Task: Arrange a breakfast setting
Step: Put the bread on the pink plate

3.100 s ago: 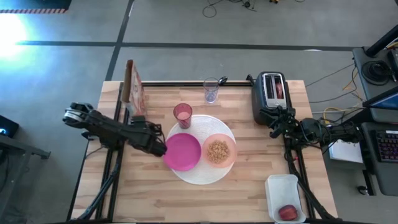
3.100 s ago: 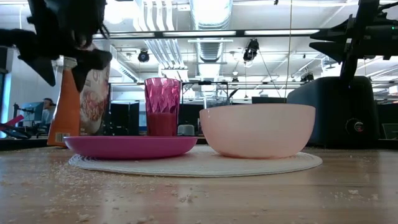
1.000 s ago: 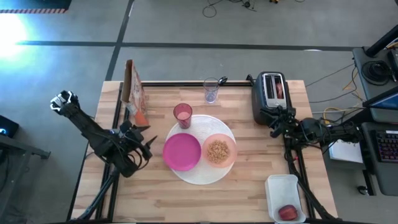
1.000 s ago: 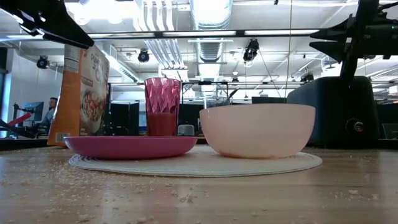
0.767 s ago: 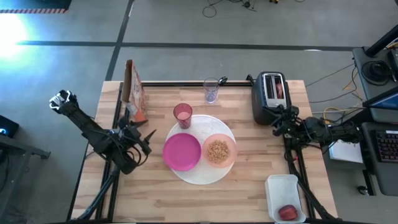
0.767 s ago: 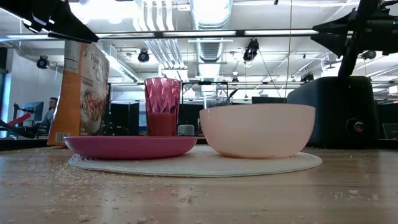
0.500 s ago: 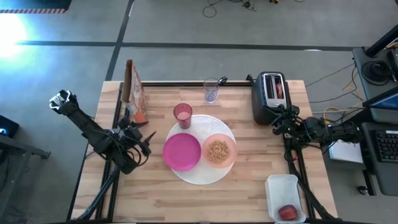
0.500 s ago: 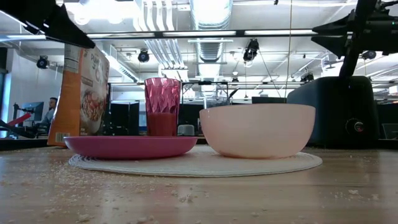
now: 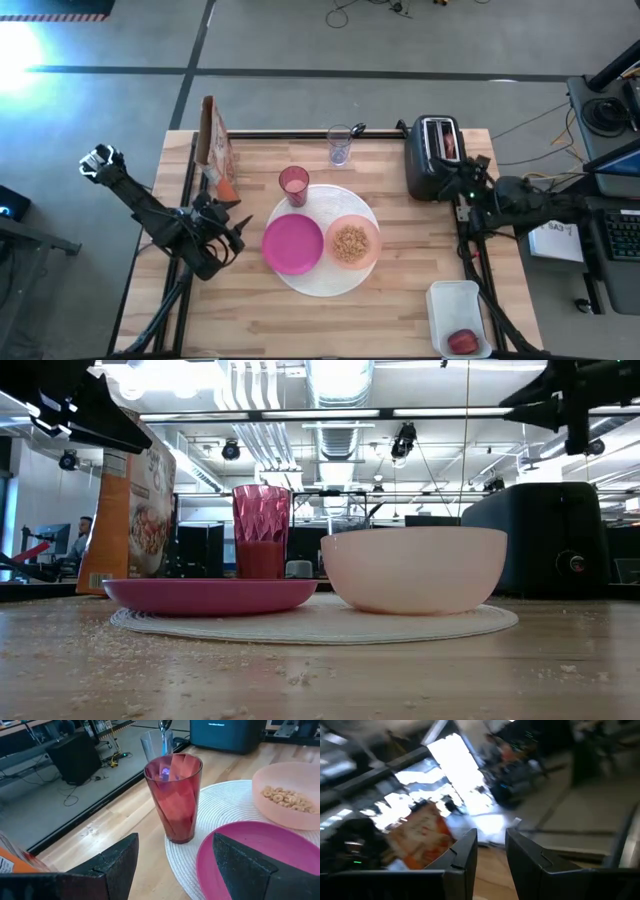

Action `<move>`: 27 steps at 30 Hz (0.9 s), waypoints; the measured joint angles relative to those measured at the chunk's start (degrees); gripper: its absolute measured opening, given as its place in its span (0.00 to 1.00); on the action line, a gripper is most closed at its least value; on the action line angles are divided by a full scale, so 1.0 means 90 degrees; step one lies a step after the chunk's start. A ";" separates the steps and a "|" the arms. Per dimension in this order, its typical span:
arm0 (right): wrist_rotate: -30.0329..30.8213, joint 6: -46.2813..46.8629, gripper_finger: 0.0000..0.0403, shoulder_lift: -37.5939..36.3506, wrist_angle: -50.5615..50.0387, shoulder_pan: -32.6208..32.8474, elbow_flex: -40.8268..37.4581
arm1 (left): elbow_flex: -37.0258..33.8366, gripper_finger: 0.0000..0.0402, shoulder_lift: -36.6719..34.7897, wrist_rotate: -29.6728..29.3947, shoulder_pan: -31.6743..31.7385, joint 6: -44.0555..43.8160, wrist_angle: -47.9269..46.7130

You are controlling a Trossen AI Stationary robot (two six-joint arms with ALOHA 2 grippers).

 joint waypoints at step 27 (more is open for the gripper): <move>-0.0129 0.5903 0.41 0.3851 -0.8698 -0.0845 0.4415 | -0.0066 0.59 -0.0335 -0.0024 0.0005 0.0167 -0.0250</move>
